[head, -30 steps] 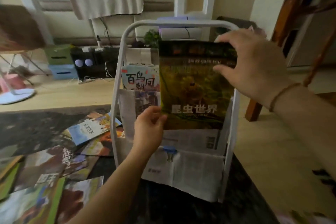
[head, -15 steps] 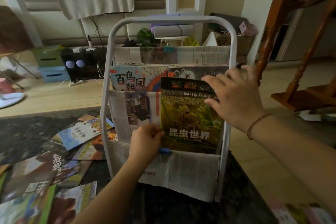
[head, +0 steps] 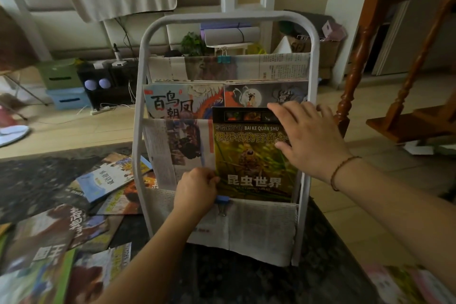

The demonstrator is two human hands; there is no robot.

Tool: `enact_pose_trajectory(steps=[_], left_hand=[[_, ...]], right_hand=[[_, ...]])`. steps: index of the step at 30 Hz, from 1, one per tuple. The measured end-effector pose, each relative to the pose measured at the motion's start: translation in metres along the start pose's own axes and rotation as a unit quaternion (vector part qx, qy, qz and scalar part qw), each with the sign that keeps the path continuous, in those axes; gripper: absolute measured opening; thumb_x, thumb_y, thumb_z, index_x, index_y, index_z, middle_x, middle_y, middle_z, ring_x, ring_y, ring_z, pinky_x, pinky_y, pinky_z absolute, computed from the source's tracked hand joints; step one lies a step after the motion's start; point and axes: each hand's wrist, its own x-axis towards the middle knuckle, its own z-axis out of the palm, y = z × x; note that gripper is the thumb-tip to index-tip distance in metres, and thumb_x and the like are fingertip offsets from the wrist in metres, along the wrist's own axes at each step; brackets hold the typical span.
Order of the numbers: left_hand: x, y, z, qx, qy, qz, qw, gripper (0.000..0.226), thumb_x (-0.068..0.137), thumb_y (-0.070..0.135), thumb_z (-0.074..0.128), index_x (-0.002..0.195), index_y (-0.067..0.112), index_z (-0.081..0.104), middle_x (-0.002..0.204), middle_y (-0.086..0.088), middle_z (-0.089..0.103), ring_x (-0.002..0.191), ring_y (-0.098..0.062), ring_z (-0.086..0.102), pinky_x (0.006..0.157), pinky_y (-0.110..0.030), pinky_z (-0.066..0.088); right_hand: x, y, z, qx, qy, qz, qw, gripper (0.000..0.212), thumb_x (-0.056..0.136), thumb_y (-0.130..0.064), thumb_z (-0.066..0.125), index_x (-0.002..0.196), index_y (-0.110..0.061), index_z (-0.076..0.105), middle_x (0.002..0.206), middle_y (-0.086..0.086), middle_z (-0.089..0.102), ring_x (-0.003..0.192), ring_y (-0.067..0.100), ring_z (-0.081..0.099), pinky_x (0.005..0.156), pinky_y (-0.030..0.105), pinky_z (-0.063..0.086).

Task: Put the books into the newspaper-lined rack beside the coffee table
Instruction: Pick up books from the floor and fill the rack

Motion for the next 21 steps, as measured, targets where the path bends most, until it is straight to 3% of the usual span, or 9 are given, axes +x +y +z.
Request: enact_pose_trajectory(steps=[5,8,12,16,21], left_hand=[[0.001,0.000,-0.003,-0.020,-0.062,-0.012,0.998,0.020,0.098,0.024,0.054,0.082,0.034,0.059,0.082,0.010,0.064,0.078,-0.001,0.060,0.067,-0.019,0.044],[0.002,0.002,-0.006,-0.006,-0.099,-0.023,0.995,0.015,0.098,0.022,0.054,0.092,0.031,0.063,0.090,0.008,0.064,0.082,-0.003,0.059,0.076,-0.023,0.045],[-0.007,0.012,-0.005,0.000,-0.067,-0.030,0.997,0.014,0.098,0.019,0.055,0.097,0.026,0.067,0.090,0.005,0.063,0.081,-0.008,0.058,0.080,-0.031,0.047],[-0.019,0.020,-0.006,-0.009,-0.029,-0.022,0.999,0.012,0.096,0.017,0.058,0.100,0.018,0.069,0.091,0.002,0.064,0.078,-0.008,0.057,0.082,-0.036,0.050],[-0.015,0.021,-0.009,0.023,-0.053,-0.042,0.997,0.015,0.097,0.020,0.057,0.102,0.014,0.070,0.092,-0.003,0.063,0.073,-0.012,0.055,0.073,-0.035,0.047]], right_hand=[[-0.001,0.007,-0.012,0.002,-0.039,-0.019,0.999,0.077,0.083,-0.044,0.065,0.148,-0.023,0.027,0.135,0.007,0.042,0.117,0.030,0.042,0.092,0.046,0.041],[0.003,0.016,-0.018,-0.023,-0.052,-0.041,0.998,0.076,0.085,-0.046,0.063,0.149,-0.026,0.027,0.137,0.008,0.039,0.120,0.031,0.039,0.089,0.044,0.043],[0.005,0.020,-0.017,-0.024,-0.064,-0.048,0.996,0.078,0.085,-0.044,0.065,0.150,-0.025,0.026,0.141,0.008,0.038,0.125,0.029,0.038,0.092,0.043,0.042],[0.007,0.024,-0.016,-0.012,-0.034,-0.069,0.997,0.077,0.080,-0.040,0.071,0.145,-0.024,0.033,0.132,0.006,0.043,0.116,0.026,0.046,0.089,0.041,0.043],[0.008,0.025,-0.016,0.021,-0.054,-0.082,0.995,0.080,0.082,-0.033,0.069,0.149,-0.024,0.027,0.134,0.006,0.039,0.115,0.024,0.046,0.086,0.037,0.047]])
